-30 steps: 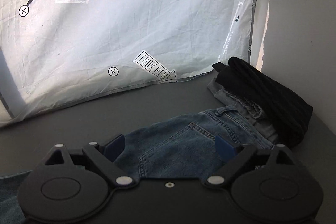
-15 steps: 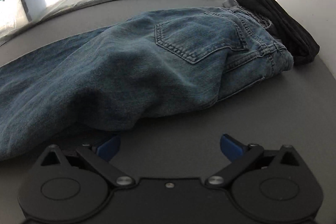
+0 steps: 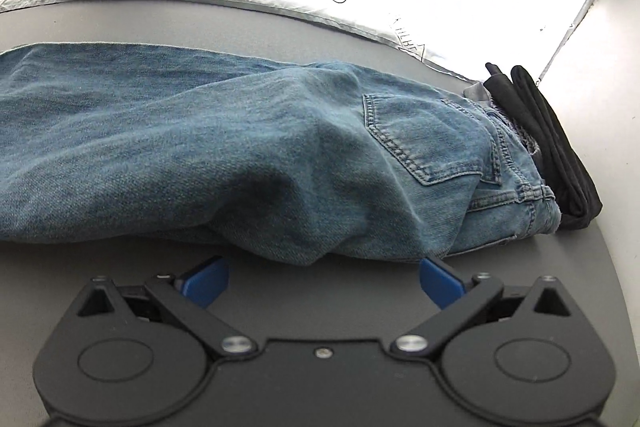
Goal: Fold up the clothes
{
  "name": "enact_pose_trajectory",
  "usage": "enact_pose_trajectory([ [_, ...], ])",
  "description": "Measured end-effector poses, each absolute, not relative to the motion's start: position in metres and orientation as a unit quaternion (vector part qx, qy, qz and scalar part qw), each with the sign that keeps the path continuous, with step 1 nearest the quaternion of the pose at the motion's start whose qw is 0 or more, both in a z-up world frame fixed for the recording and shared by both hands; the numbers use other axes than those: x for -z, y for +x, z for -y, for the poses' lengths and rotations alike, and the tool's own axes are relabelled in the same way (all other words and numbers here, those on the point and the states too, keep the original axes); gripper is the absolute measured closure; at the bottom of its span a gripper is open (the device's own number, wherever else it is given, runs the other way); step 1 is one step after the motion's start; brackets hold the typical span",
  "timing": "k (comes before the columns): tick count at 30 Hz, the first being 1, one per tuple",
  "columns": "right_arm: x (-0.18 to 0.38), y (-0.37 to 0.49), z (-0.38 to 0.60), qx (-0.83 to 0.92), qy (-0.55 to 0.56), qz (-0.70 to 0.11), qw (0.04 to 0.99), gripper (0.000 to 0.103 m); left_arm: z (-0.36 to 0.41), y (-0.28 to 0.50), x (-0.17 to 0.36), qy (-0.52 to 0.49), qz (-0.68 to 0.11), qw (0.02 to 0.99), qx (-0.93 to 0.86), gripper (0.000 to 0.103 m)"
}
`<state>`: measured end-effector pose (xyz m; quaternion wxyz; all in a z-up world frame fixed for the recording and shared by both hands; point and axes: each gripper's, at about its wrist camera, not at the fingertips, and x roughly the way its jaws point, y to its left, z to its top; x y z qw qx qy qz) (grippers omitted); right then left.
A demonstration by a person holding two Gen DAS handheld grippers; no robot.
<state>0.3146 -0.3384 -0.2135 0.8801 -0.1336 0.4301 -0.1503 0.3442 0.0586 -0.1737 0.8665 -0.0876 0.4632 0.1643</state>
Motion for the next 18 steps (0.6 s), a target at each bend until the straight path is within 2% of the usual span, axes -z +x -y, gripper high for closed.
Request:
enact_pose_trajectory([
  [6, 0.186, 0.330, 0.345, 0.147, -0.125, -0.390, 0.900, 0.000, -0.048, 0.338, 0.170, -0.065, -0.461, 0.870, -0.159, 0.016],
  [12, 0.172, 0.314, 0.337, 0.121, -0.100, -0.396, 0.905, 0.000, -0.090, 0.335, 0.143, -0.081, -0.426, 0.879, -0.198, 0.016],
  [18, 0.174, 0.303, 0.297, 0.100, -0.105, -0.405, 0.903, 0.000, -0.131, 0.373, 0.118, -0.018, -0.388, 0.903, -0.183, 0.016],
])
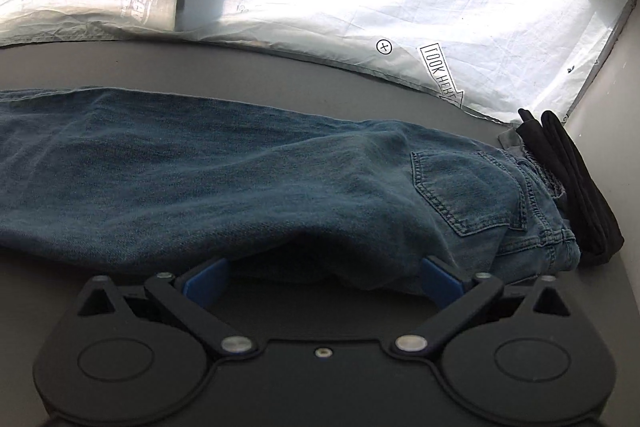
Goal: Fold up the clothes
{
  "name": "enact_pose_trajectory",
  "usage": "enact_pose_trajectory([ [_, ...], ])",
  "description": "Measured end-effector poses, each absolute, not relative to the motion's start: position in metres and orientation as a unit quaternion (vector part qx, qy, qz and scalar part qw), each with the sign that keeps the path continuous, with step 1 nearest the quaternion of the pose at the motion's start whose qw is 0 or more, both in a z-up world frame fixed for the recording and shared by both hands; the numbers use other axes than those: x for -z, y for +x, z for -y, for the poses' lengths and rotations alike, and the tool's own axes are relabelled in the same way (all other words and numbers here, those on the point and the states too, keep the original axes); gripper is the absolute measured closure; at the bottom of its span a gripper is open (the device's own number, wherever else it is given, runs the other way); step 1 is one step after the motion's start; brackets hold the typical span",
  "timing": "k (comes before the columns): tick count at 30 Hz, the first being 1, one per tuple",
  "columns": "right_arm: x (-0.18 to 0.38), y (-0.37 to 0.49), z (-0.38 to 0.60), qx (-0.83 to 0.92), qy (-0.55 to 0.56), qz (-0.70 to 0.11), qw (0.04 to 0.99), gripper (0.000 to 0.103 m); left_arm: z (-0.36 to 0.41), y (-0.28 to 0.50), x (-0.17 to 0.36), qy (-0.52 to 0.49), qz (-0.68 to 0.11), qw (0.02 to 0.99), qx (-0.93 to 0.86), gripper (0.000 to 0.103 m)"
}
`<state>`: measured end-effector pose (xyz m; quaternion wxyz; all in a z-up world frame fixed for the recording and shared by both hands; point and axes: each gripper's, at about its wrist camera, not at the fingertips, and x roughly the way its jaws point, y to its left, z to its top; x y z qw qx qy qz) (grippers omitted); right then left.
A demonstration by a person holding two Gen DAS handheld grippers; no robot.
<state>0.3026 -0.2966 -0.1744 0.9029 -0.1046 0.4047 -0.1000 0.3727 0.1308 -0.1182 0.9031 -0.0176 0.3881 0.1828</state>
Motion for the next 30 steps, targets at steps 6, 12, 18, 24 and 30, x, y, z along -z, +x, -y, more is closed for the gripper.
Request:
enact_pose_trajectory([
  [6, 0.172, 0.314, 0.272, 0.145, -0.096, -0.397, 0.901, 0.000, -0.179, 0.437, 0.121, -0.028, -0.376, 0.911, -0.168, 0.016],
  [12, 0.168, 0.330, 0.253, 0.182, -0.098, -0.402, 0.892, 0.000, -0.200, 0.495, 0.149, -0.012, -0.400, 0.908, -0.124, 0.016],
  [18, 0.168, 0.353, 0.226, 0.176, -0.140, -0.420, 0.879, 0.000, -0.206, 0.514, 0.168, -0.027, -0.404, 0.911, -0.077, 0.024],
  [24, 0.172, 0.366, 0.208, 0.153, -0.176, -0.433, 0.870, 0.000, -0.205, 0.502, 0.164, -0.040, -0.373, 0.923, -0.085, 0.083],
  [30, 0.174, 0.364, 0.208, 0.155, -0.182, -0.436, 0.868, 0.000, -0.205, 0.505, 0.125, -0.054, -0.317, 0.942, -0.095, 0.084],
])
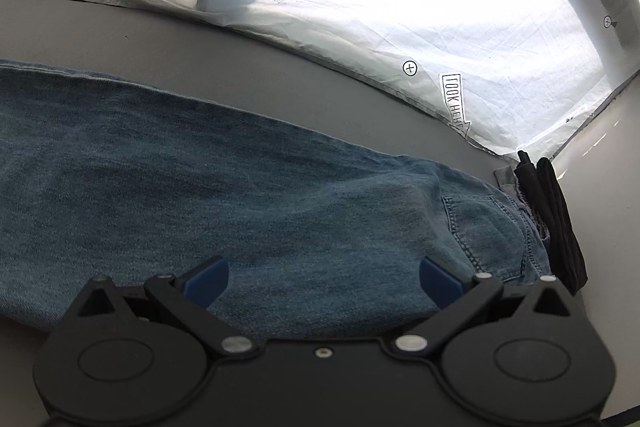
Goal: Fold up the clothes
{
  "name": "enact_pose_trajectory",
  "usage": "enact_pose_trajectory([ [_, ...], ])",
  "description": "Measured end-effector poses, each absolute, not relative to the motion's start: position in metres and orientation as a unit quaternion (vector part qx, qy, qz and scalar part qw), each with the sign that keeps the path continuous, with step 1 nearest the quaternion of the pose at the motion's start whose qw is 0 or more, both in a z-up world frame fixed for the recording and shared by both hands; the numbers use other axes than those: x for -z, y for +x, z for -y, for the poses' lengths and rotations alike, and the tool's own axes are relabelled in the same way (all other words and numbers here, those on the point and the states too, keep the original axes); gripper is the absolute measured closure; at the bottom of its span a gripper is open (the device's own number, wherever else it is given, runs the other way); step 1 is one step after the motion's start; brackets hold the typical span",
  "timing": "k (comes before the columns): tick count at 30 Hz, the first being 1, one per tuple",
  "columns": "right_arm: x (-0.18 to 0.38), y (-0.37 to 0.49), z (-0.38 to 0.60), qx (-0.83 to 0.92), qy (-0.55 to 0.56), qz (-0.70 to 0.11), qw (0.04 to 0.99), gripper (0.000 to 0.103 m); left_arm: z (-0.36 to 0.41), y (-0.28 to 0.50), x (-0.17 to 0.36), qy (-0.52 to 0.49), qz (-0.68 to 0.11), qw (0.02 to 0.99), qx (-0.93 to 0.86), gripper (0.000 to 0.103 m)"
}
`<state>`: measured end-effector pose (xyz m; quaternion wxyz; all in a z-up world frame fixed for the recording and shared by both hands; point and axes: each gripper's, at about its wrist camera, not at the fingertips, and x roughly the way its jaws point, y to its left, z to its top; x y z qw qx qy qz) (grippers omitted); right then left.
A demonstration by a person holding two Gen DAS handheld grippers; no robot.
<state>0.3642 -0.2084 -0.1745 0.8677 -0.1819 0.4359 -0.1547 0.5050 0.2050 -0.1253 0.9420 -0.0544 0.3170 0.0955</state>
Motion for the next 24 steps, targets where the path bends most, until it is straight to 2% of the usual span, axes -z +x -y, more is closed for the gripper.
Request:
enact_pose_trajectory([
  [3, 0.173, 0.360, 0.213, 0.160, -0.175, -0.435, 0.869, 0.000, -0.206, 0.526, 0.128, -0.026, -0.320, 0.941, -0.107, 0.083],
  [7, 0.165, 0.346, 0.225, 0.167, -0.170, -0.425, 0.873, 0.000, -0.218, 0.550, 0.162, -0.066, -0.393, 0.905, -0.148, 0.074],
  [9, 0.162, 0.335, 0.234, 0.175, -0.167, -0.423, 0.873, 0.000, -0.215, 0.539, 0.162, -0.082, -0.388, 0.903, -0.163, 0.073],
  [11, 0.161, 0.322, 0.245, 0.187, -0.163, -0.424, 0.871, 0.000, -0.207, 0.520, 0.152, -0.091, -0.370, 0.908, -0.174, 0.063],
  [13, 0.164, 0.310, 0.256, 0.197, -0.155, -0.432, 0.866, 0.000, -0.194, 0.500, 0.143, -0.102, -0.363, 0.911, -0.164, 0.043],
  [17, 0.184, 0.297, 0.269, 0.197, -0.142, -0.456, 0.856, 0.000, -0.146, 0.461, 0.139, -0.092, -0.374, 0.918, -0.092, 0.034],
  [19, 0.197, 0.298, 0.271, 0.192, -0.161, -0.459, 0.852, 0.000, -0.112, 0.446, 0.145, -0.063, -0.387, 0.918, -0.061, 0.024],
  [24, 0.208, 0.316, 0.283, 0.185, -0.201, -0.431, 0.860, 0.000, -0.043, 0.420, 0.175, -0.005, -0.432, 0.902, -0.010, 0.022],
])
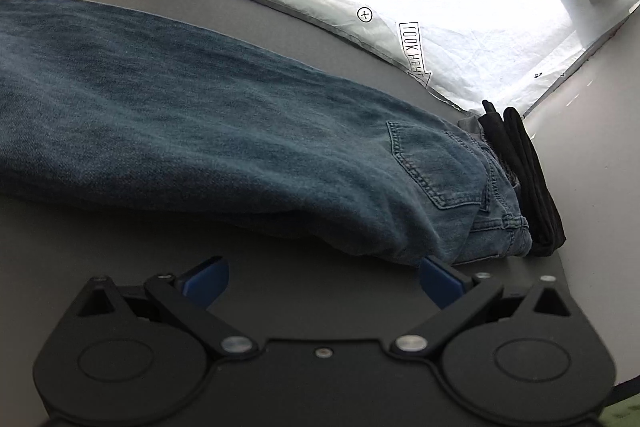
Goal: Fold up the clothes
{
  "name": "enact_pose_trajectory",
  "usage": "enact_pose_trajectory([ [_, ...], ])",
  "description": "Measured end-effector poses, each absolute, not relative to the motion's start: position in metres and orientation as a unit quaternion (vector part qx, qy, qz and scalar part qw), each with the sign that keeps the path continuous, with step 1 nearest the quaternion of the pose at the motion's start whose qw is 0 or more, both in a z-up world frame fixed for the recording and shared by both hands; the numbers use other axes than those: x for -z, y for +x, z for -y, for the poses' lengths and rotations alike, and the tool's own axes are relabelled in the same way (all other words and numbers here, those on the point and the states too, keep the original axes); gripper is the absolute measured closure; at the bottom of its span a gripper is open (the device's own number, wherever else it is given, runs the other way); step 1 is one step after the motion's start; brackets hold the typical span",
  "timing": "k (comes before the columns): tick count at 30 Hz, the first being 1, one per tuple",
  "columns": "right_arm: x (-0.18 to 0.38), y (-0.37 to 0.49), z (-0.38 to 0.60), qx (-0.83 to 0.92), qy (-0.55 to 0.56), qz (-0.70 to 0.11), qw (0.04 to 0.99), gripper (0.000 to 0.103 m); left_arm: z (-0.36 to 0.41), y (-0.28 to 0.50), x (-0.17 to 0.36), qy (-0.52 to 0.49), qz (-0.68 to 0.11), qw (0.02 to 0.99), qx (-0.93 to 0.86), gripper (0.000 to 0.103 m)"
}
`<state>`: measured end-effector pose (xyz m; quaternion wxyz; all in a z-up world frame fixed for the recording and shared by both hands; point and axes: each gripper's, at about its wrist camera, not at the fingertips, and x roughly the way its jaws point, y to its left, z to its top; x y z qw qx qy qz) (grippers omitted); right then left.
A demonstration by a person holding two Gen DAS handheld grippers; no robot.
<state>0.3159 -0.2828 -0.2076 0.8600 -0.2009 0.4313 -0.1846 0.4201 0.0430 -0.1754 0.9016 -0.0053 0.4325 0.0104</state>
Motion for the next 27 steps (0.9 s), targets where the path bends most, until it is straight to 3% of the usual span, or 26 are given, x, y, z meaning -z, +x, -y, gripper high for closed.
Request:
enact_pose_trajectory([
  [3, 0.189, 0.337, 0.303, 0.194, -0.192, -0.391, 0.879, 0.000, -0.027, 0.412, 0.195, 0.004, -0.460, 0.888, -0.019, 0.021],
  [7, 0.166, 0.372, 0.332, 0.202, -0.168, -0.354, 0.898, 0.000, -0.034, 0.410, 0.202, -0.019, -0.465, 0.884, -0.051, 0.004],
  [9, 0.169, 0.385, 0.339, 0.195, -0.167, -0.359, 0.898, 0.000, -0.037, 0.412, 0.204, -0.022, -0.468, 0.882, -0.056, 0.000],
  [27, 0.220, 0.358, 0.311, 0.203, -0.155, -0.399, 0.881, 0.000, -0.035, 0.403, 0.206, -0.020, -0.441, 0.895, -0.065, 0.000],
])
